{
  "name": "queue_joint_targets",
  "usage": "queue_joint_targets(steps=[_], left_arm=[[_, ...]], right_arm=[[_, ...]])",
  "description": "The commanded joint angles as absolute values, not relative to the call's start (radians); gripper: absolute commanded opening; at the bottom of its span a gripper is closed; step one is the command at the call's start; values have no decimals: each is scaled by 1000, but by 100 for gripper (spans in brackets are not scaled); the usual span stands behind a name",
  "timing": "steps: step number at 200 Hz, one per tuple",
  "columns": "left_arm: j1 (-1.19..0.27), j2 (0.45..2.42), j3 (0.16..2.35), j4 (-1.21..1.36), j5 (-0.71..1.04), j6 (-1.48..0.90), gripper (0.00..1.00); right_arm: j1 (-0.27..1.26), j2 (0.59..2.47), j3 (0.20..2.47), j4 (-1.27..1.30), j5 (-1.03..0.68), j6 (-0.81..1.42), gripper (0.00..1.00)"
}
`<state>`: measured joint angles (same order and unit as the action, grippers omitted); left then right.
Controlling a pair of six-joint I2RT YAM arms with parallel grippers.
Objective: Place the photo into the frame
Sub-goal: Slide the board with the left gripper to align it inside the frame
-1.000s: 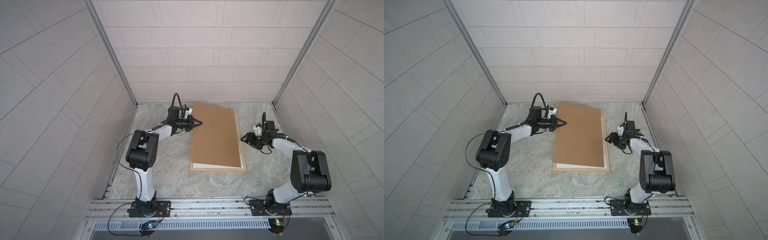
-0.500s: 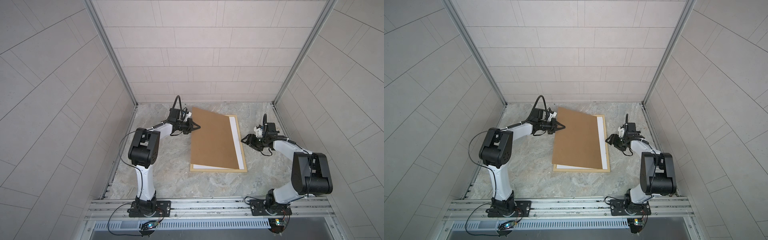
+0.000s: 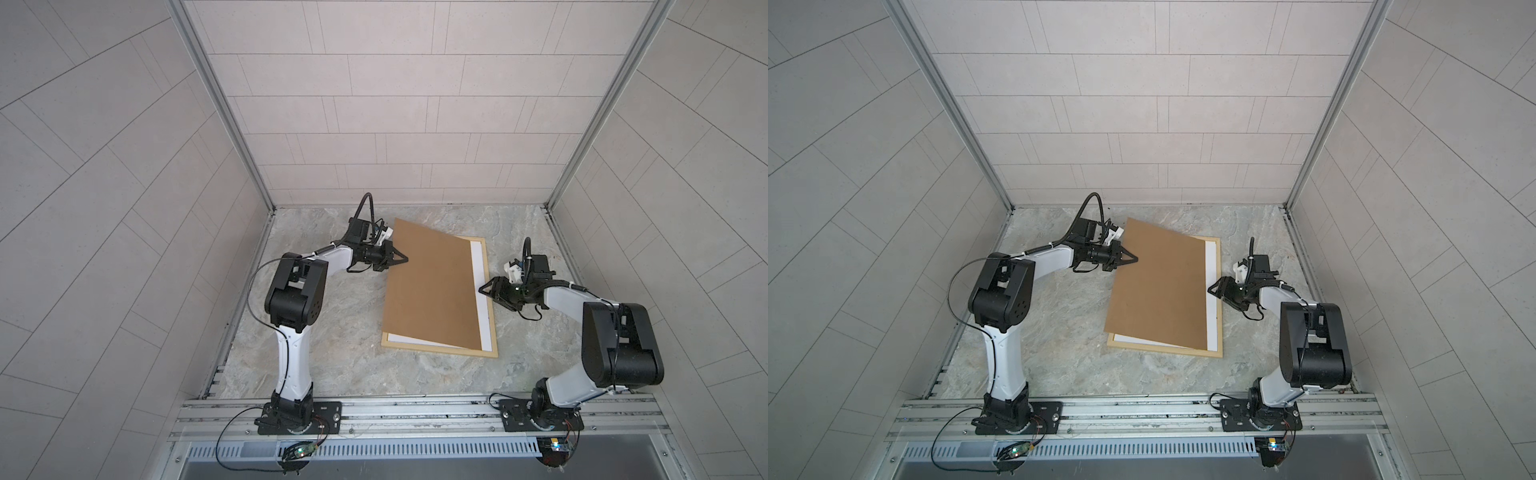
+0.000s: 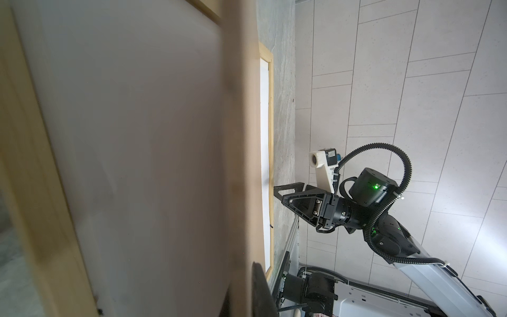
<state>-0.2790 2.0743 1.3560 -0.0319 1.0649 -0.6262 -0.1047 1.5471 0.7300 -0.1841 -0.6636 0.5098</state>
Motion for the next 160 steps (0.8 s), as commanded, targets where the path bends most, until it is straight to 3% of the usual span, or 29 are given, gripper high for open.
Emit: queue_joint_targets(steps=[1,77,160], left_arm=[[-288,2109,1385,-33,1035,-523,0],[-323,2134,1374,-88,928,-465,0],[-362,2145,1399,-231,796,-402,0]], right_arm=[[-96,1574,734,-161,-708,515,58],[-91,1608,721,-115,-781,547,56],[-81,1617,678,-12,-833,632,61]])
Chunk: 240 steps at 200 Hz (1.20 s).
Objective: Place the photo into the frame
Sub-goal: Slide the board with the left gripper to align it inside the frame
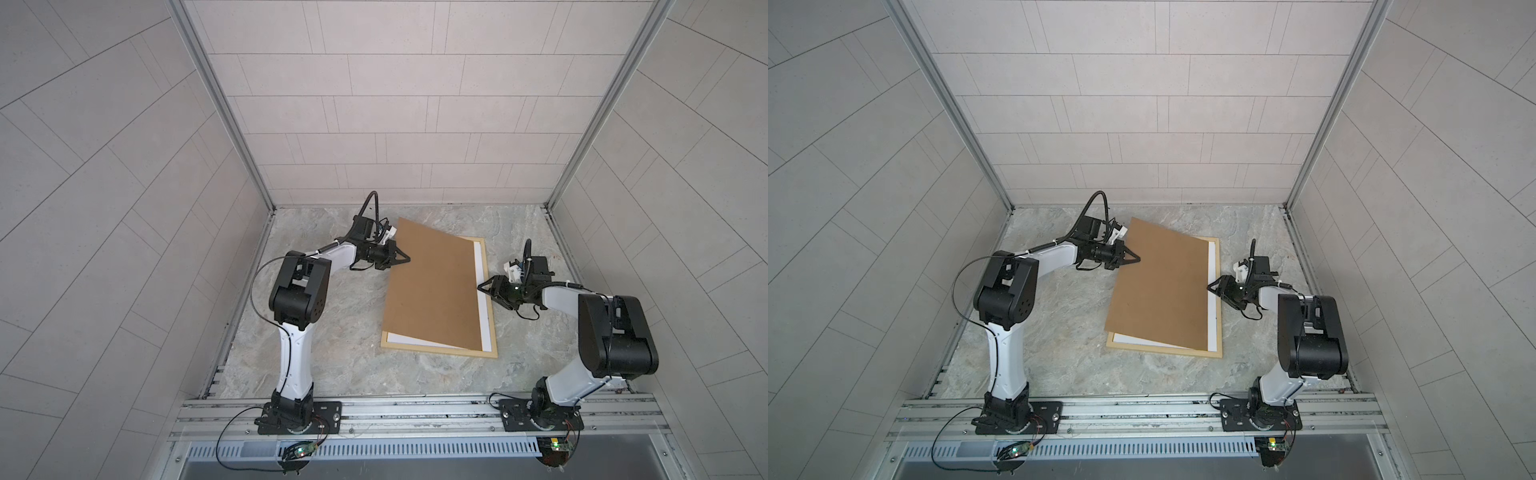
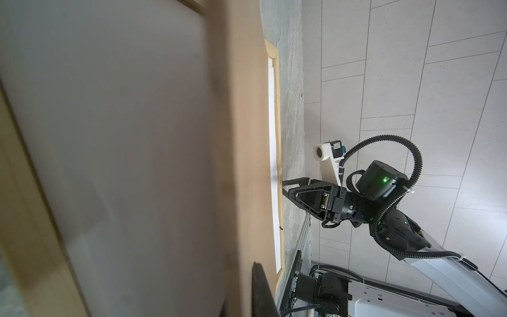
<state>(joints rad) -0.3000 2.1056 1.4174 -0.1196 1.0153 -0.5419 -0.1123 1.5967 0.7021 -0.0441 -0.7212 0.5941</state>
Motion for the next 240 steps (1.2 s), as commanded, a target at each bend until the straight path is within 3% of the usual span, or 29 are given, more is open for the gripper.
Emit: queue_joint_targets(steps=[1,82,129,240], left_arm=[[-362,2145,1399,-231,795,-404,0],[-374,2166,1344,-115,753,-560,0],[-421,2191,1424,-275,713,-459,0],[-444,2179,1365,-293,608,-462,0]], right_arm=[[-81,1616,677,-11,-833,632,61],[-77,1596,628,17,-821,641,65],[-76,1594,625,8,-821,641,65],[-46,1606,634,30,-827,659,65]])
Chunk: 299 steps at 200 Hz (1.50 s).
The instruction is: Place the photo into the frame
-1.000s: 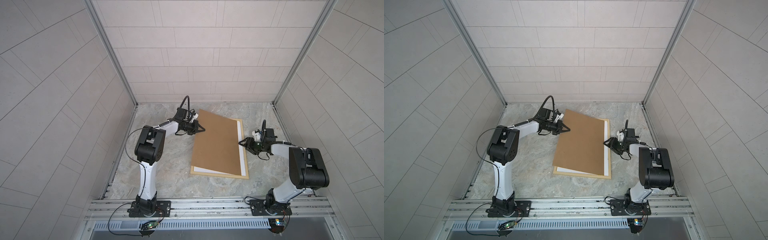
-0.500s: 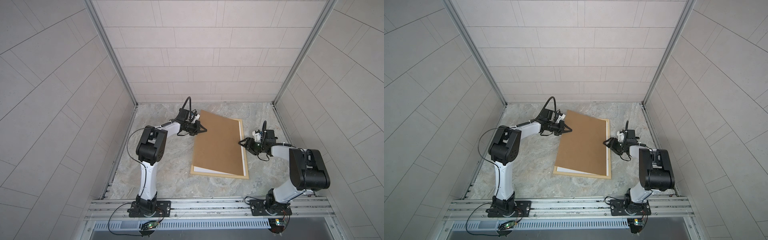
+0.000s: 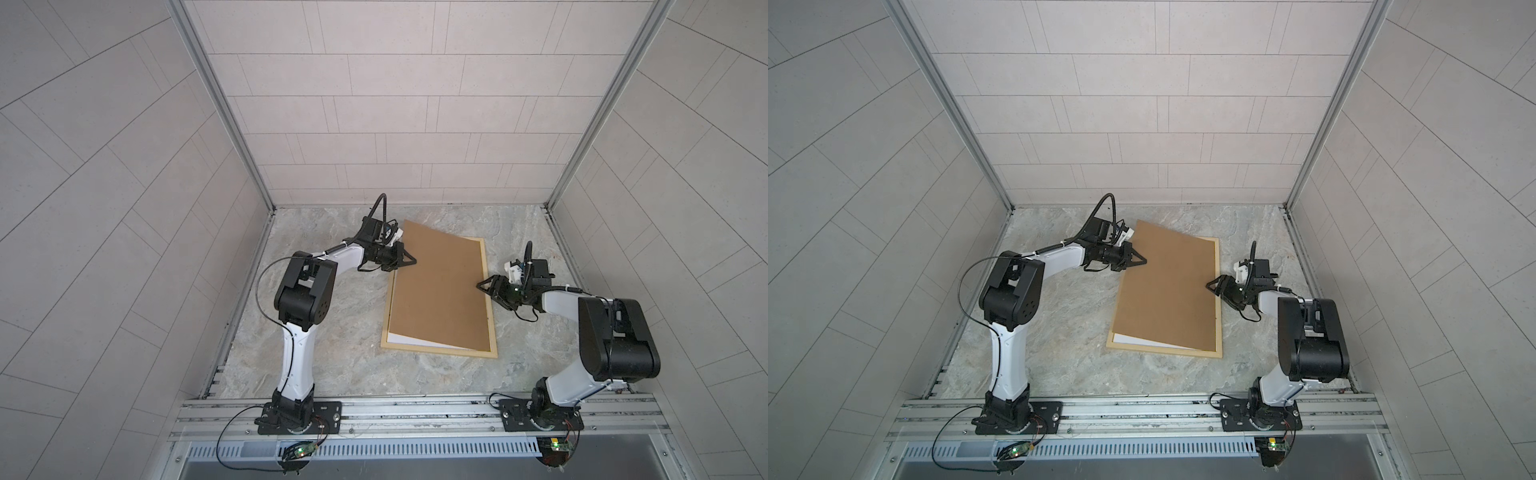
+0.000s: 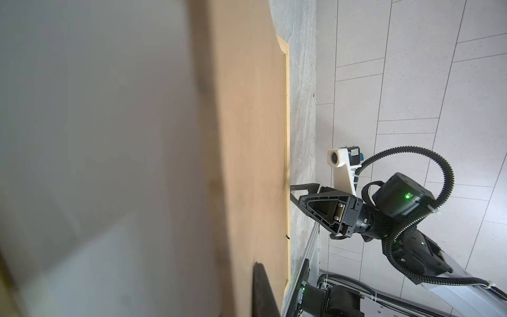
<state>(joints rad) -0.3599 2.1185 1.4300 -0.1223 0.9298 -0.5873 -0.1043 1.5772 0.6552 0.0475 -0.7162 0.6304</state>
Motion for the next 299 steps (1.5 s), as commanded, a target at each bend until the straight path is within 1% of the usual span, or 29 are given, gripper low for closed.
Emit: queue_joint_targets(steps=[1,30,54,70,87,122,135,146,163,187,202,230,257,272,299], left_arm=[[-444,2180,1365,-293,607,-463,0],[-445,2171,1343,-293,573,-472,3],[-445,2166,1344,-304,558,-472,8],[-443,2158,1353,-319,551,-469,14],[-444,2156,1382,-359,545,-449,22],[-444,2146,1436,-456,520,-406,30],[-445,2140,1452,-493,510,-394,35],[-445,2136,1467,-527,498,-383,36],[-445,2130,1491,-587,467,-366,41],[-446,2110,1517,-660,423,-343,44],[-448,2100,1541,-715,386,-329,51],[-452,2099,1603,-820,332,-301,55],[-465,2080,1631,-897,225,-296,57],[-474,2055,1621,-898,176,-292,66],[-479,2049,1629,-926,170,-288,67]], right_arm=[[-46,1607,633,32,-827,660,65],[-46,1613,625,65,-837,681,65],[-46,1605,624,54,-841,675,65],[-46,1595,625,31,-836,663,65],[-46,1586,629,21,-831,657,65],[-46,1588,634,24,-836,655,65],[-47,1589,634,25,-839,655,65],[-48,1589,635,27,-842,655,65],[-48,1587,635,29,-848,655,65],[-48,1583,634,32,-850,653,65],[-49,1582,632,44,-857,660,65],[-53,1577,633,37,-864,658,65],[-58,1551,634,-1,-850,629,66],[-58,1535,630,-11,-844,622,66],[-58,1514,633,-56,-833,593,67]])
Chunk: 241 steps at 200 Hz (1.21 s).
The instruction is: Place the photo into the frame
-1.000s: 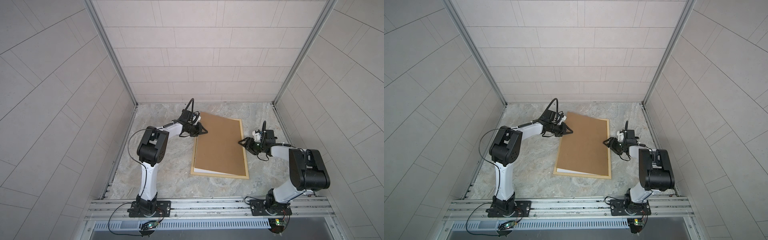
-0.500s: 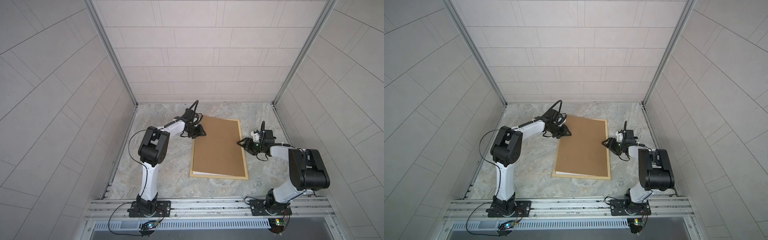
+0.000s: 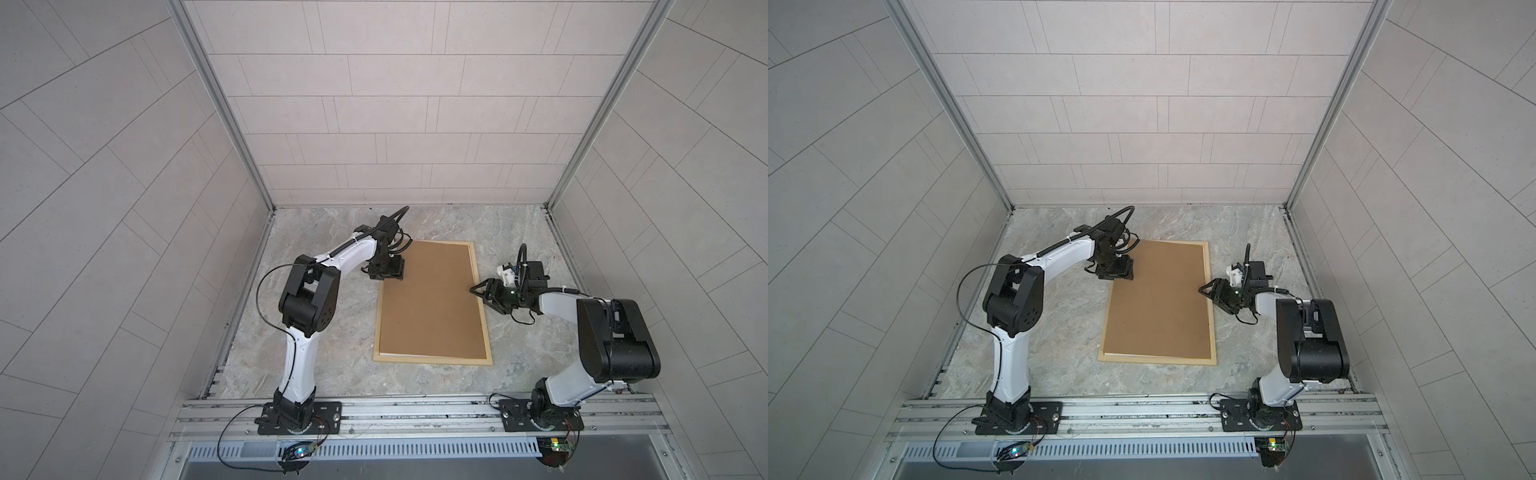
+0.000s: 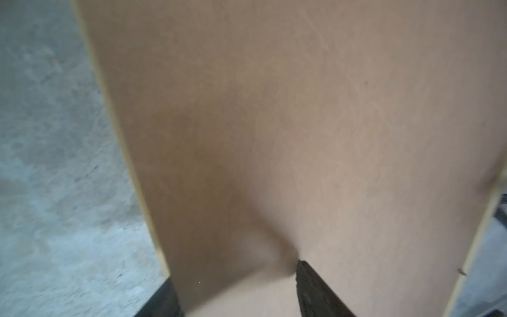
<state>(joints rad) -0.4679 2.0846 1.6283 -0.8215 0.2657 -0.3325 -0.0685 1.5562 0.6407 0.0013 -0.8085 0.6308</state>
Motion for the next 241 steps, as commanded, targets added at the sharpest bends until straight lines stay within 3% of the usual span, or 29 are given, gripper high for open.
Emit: queue_joint_targets(steps=[1,76,127,181,241], left_arm=[[-479,2048,1629,-927,169,-288,67],[-475,1927,1611,-946,164,-294,66],[-468,1814,1450,-859,286,-311,61],[-451,1817,1346,-743,340,-303,59],[-417,1843,1295,-675,377,-307,62]], right_arm=[[-59,1512,632,-59,-832,592,67],[-59,1422,624,-175,-779,550,67],[-57,1309,591,-292,-734,507,67],[-45,1226,587,-346,-648,458,72],[-33,1282,595,-345,-661,417,72]])
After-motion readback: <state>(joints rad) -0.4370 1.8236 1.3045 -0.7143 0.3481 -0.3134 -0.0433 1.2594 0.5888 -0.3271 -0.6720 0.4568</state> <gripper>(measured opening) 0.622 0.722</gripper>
